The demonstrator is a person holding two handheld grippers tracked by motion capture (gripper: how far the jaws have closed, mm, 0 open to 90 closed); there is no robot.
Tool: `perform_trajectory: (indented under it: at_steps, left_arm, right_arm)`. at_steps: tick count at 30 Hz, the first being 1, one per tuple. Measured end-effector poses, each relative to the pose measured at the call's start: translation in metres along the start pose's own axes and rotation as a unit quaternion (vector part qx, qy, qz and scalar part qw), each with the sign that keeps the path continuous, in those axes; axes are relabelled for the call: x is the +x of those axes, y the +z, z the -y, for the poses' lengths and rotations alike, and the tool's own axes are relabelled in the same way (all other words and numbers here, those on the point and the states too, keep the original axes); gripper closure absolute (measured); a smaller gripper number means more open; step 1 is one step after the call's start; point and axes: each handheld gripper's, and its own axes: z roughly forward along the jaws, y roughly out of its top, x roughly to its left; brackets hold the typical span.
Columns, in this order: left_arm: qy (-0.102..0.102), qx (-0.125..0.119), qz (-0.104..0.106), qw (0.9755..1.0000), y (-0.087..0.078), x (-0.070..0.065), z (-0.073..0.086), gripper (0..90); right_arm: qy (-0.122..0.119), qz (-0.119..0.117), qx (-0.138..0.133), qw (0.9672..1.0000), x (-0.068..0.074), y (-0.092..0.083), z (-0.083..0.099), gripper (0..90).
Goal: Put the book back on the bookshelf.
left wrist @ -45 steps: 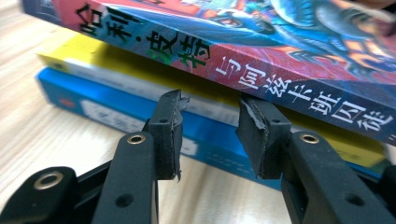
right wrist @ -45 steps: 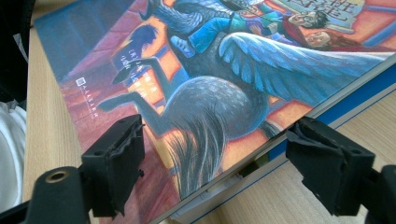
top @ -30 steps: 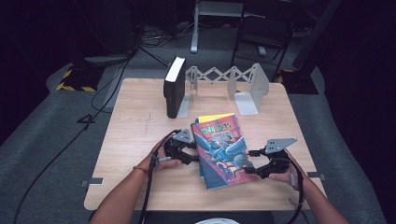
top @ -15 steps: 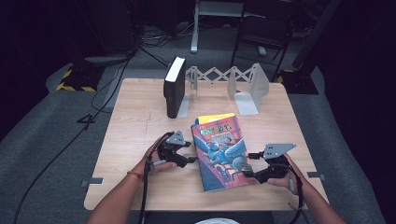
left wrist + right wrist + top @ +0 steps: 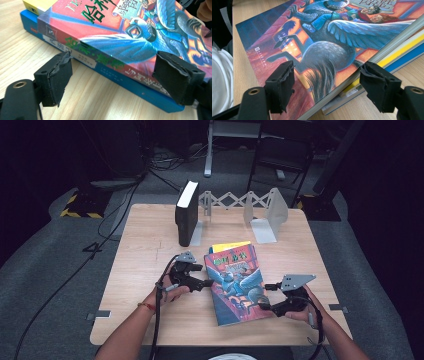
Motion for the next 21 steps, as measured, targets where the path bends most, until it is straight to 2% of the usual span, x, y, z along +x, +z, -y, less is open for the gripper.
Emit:
perform_trajectory:
  at_steps: [1,2,4,7,11,15,18,21]
  left_arm:
    - [-0.006,0.001,0.006,1.0,0.002,0.0,-0.001,15.2]
    - [-0.007,0.004,0.002,1.0,0.005,0.0,-0.004,15.2]
    - [-0.013,0.012,-0.006,0.9998,0.01,0.001,-0.007,7.2]
    - [-0.029,0.02,0.007,0.9994,0.016,0.005,-0.011,6.4]
    - [-0.039,0.018,0.009,0.999,0.023,0.007,-0.014,3.4]
    - [-0.033,0.011,0.007,0.9994,0.023,0.006,-0.014,3.8]
    - [-0.029,-0.015,0.001,0.9995,0.017,0.002,-0.014,7.3]
    - [-0.027,-0.035,0.006,0.999,0.01,0.001,-0.014,10.9]
  right_arm:
    - [-0.001,0.0,0.0,1.0,0.0,0.0,0.0,28.7]
    - [-0.001,-0.001,0.001,1.0,0.0,0.0,0.0,28.7]
    - [-0.003,-0.002,0.0,1.0,0.0,0.0,0.0,28.7]
    - [-0.005,-0.002,0.001,1.0,0.0,0.0,0.0,28.7]
    - [-0.011,-0.001,0.0,0.9999,0.0,0.0,-0.001,28.7]
    - [-0.014,0.001,-0.003,0.9999,0.0,0.001,0.0,28.7]
    - [-0.022,0.005,-0.001,0.9998,0.001,0.001,-0.001,28.8]
    - [-0.027,0.013,-0.001,0.9996,0.002,0.002,-0.001,30.2]
